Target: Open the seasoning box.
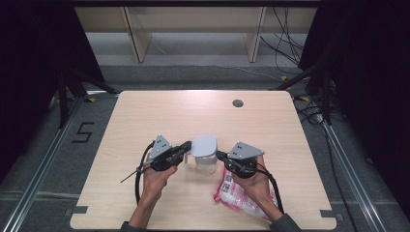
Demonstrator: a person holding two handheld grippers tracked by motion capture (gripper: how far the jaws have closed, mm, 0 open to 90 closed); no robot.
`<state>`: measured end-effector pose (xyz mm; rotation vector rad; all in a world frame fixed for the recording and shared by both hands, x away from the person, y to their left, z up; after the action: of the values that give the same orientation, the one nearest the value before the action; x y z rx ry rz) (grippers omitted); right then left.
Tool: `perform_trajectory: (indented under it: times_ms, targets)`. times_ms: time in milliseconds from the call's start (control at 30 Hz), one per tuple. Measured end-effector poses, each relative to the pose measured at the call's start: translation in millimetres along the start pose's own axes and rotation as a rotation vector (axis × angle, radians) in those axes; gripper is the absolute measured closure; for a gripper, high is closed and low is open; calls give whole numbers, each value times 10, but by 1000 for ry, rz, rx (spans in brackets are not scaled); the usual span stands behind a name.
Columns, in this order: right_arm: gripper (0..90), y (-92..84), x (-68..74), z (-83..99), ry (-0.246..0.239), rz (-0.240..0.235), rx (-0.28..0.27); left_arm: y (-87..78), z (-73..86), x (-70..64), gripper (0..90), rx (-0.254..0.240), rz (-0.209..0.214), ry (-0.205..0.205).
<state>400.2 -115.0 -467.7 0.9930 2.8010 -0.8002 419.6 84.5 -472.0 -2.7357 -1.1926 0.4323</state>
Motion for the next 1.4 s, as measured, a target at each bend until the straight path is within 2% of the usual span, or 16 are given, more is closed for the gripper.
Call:
perform_trajectory:
  times_ms: [33,167,233,267,333,400,500,567,633,900,1067,1100,1133,1233,1333,1400]
  targets:
    - [900,-11,3,-9,18,1,4,-10,3,0,867,6,-10,-17]
    - [900,-13,-6,-83,2,9,-21,-36,-11,37,742,19,-16,4]
    - [900,-4,-5,-119,5,6,-36,-75,-9,32,673,35,-12,-23]
    - [900,-11,10,-129,25,-4,-25,-101,-16,26,637,46,-2,-16]
    - [900,17,12,-160,-3,0,-32,-137,-32,36,564,49,-4,21]
    - [900,31,23,-180,-5,-3,-36,-204,-30,37,515,59,-36,5]
    - [898,43,42,-222,7,4,-45,-315,-13,28,469,77,-39,31]
    - [897,55,37,-258,-21,1,-52,-378,40,21,416,116,-69,53]
    - [897,76,64,-291,-13,-1,-62,-422,100,16,364,139,-87,56]
    - [897,166,141,-392,-27,-6,-72,-541,336,-69,295,219,-101,90]
    - [896,210,184,-450,-39,-20,-83,-634,467,-33,286,231,-121,82]
    - [896,224,199,-464,-49,-22,-86,-647,472,-11,285,237,-123,104]
    - [896,233,211,-473,-49,-19,-90,-650,501,-10,285,233,-123,74]
    - [895,258,252,-500,-44,-29,-94,-662,534,5,284,246,-133,74]
    - [895,296,277,-526,-85,-38,-101,-636,561,-8,282,243,-116,65]
    - [893,306,311,-534,-66,-50,-100,-643,578,-12,281,259,-124,78]
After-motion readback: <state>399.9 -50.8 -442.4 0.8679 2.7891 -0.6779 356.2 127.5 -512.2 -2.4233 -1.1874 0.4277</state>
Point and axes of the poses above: each handheld gripper's, and its own axes: y roughly forward along the jaws, z roughly out of its underside, x roughly to its left, the point moved 5 cm from there along y, roughly forward along the jaws, and after that the axes turned 6 degrees about -y, right-handed, at the moved point
